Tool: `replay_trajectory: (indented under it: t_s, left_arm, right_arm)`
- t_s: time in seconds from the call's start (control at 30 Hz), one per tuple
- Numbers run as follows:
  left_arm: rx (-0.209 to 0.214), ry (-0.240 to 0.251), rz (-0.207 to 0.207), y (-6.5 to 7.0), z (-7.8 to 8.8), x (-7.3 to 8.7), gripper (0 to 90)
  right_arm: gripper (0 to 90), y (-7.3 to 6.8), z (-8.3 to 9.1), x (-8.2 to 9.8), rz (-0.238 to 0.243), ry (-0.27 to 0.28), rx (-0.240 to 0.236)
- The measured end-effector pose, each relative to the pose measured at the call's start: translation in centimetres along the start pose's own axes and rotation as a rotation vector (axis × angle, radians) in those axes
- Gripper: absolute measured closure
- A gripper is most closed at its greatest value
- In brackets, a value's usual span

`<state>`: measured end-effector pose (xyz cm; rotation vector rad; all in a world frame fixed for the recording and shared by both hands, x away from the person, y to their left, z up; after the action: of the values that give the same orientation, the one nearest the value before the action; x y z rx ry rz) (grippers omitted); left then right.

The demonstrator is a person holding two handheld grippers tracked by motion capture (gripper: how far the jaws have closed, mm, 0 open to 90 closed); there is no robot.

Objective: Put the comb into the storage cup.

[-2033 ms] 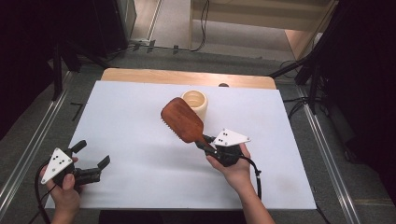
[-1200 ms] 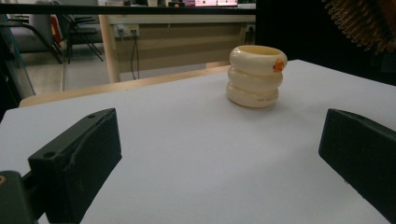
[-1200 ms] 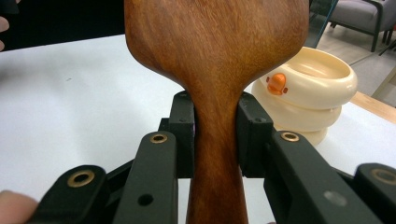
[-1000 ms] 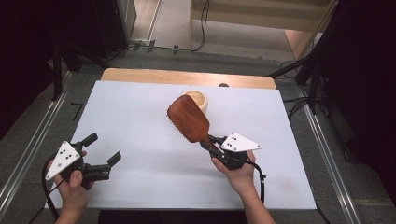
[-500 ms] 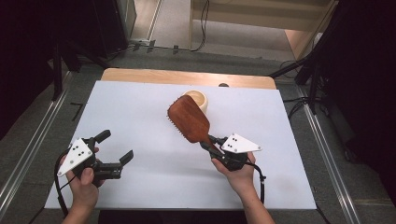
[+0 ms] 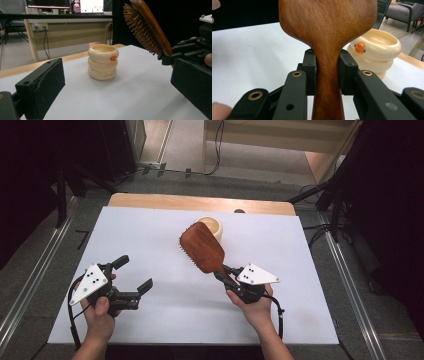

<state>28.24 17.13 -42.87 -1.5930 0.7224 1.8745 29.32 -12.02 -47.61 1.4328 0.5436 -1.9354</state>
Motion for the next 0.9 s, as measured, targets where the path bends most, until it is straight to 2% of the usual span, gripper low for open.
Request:
replay_trajectory:
  t_s: [0.9]
  left_arm:
    - [0.085,0.018,0.005,3.0,-3.8,-2.2,0.0]
  right_arm:
    - [69.5,-0.2,0.0,0.0,0.004,0.014,0.004]
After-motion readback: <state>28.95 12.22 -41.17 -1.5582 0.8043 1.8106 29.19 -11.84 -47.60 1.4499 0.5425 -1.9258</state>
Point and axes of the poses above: each handheld gripper's, and its own axes: z roughly backward along the jaws, x roughly out of its underside, y roughly to its right, the point moved 6 cm from there along -z, roughly forward along the jaws
